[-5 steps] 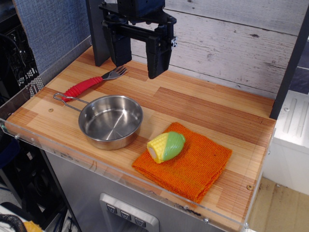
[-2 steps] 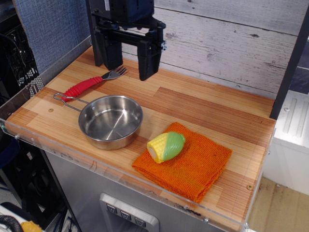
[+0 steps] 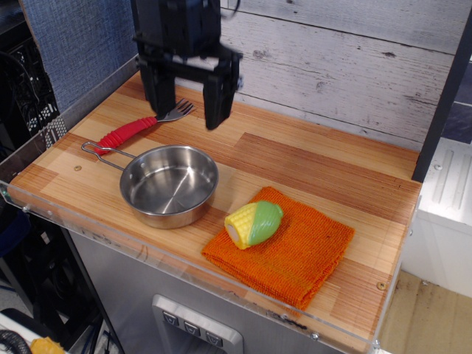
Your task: Move the pot a little bit on the table.
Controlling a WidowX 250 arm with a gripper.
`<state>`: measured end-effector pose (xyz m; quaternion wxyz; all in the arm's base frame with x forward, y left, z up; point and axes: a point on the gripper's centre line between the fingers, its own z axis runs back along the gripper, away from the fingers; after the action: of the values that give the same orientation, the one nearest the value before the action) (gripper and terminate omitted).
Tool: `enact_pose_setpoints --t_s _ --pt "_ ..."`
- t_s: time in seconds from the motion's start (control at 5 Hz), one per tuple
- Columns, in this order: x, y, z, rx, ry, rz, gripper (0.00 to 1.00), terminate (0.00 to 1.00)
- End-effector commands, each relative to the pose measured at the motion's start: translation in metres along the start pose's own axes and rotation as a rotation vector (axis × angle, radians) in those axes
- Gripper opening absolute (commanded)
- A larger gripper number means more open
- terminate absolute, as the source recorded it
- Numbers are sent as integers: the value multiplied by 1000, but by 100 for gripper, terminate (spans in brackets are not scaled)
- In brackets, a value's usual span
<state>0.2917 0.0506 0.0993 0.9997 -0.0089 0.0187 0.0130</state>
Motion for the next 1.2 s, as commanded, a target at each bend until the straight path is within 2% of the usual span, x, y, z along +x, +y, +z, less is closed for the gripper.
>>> enact_pose_setpoints --t_s 0.0,0.2,0.4,0.6,1.0 --pt "8 -28 -21 129 -81 -30 100 0" --pt "3 -34 -32 166 -81 -42 100 0" --pt "-2 -28 -40 140 -85 -43 100 0" --pt "-11 -19 -47 86 -90 -71 100 0" --pt "-18 -13 -60 59 -55 -101 100 0"
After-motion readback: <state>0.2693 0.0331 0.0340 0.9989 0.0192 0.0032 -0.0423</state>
